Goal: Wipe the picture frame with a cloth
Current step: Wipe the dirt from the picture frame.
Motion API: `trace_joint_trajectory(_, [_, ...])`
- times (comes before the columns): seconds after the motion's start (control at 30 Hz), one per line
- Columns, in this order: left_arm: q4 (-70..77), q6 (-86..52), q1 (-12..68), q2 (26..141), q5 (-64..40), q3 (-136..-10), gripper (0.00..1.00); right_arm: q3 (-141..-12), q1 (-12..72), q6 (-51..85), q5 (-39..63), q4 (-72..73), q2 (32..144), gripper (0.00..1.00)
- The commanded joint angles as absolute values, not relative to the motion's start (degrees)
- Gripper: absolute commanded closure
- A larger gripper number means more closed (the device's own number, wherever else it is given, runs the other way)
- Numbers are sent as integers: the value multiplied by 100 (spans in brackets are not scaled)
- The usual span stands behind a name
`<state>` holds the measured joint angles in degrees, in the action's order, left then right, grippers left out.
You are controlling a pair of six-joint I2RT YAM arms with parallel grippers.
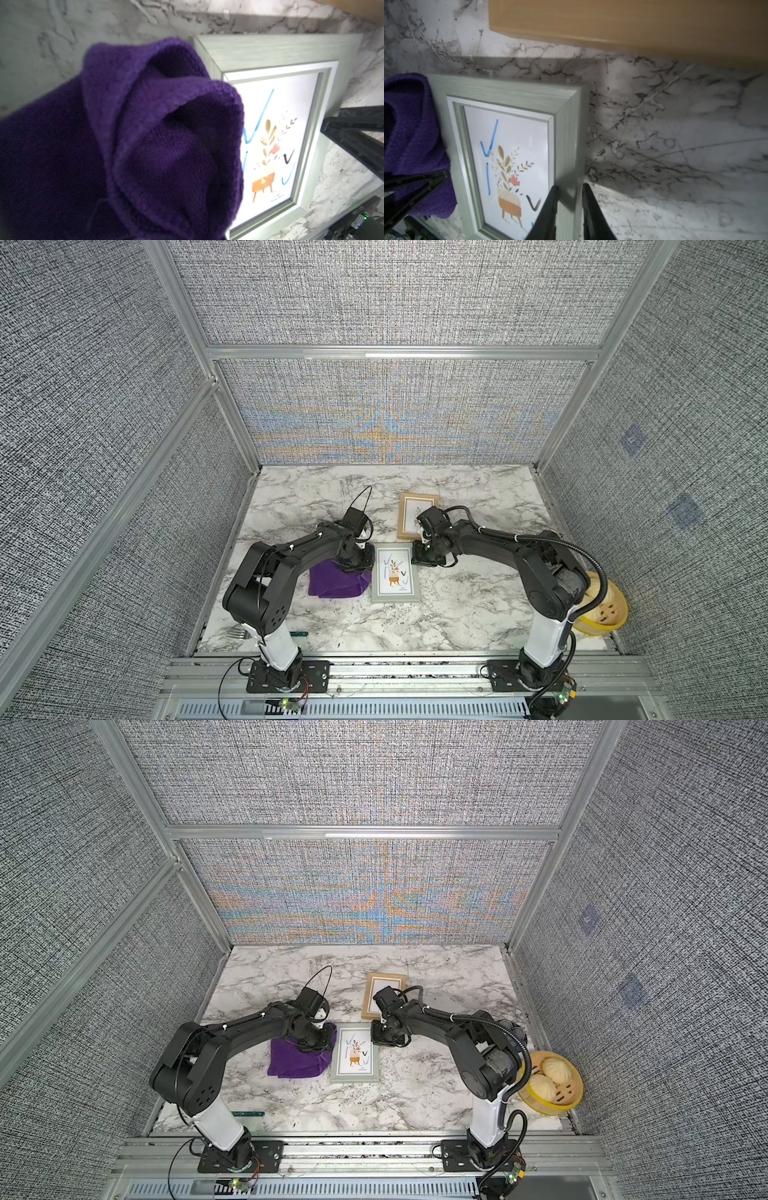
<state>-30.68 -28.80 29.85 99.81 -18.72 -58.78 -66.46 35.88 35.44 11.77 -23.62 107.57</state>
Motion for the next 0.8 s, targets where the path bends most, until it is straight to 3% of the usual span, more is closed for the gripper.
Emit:
trace_joint_trajectory(0.0, [-2123, -3023, 3042, 10219, -2205, -6018, 100, -6513, 3604, 3472, 880, -2903, 10900, 78])
trace_joint_trajectory(0.23, [-2393, -2933, 3059, 9731, -1420, -6197, 100, -6479, 3605, 3445, 828, -2892, 10897, 80])
trace_joint_trajectory(0.4, [-2097, -2821, 3051, 9464, -1477, -6008, 100, -6426, 3604, 3452, 756, -2900, 10947, 83])
trace_joint_trajectory(0.77, [-1975, -2795, 3056, 10443, -1633, -6475, 100, -6330, 3608, 3511, 726, -2883, 10979, 83])
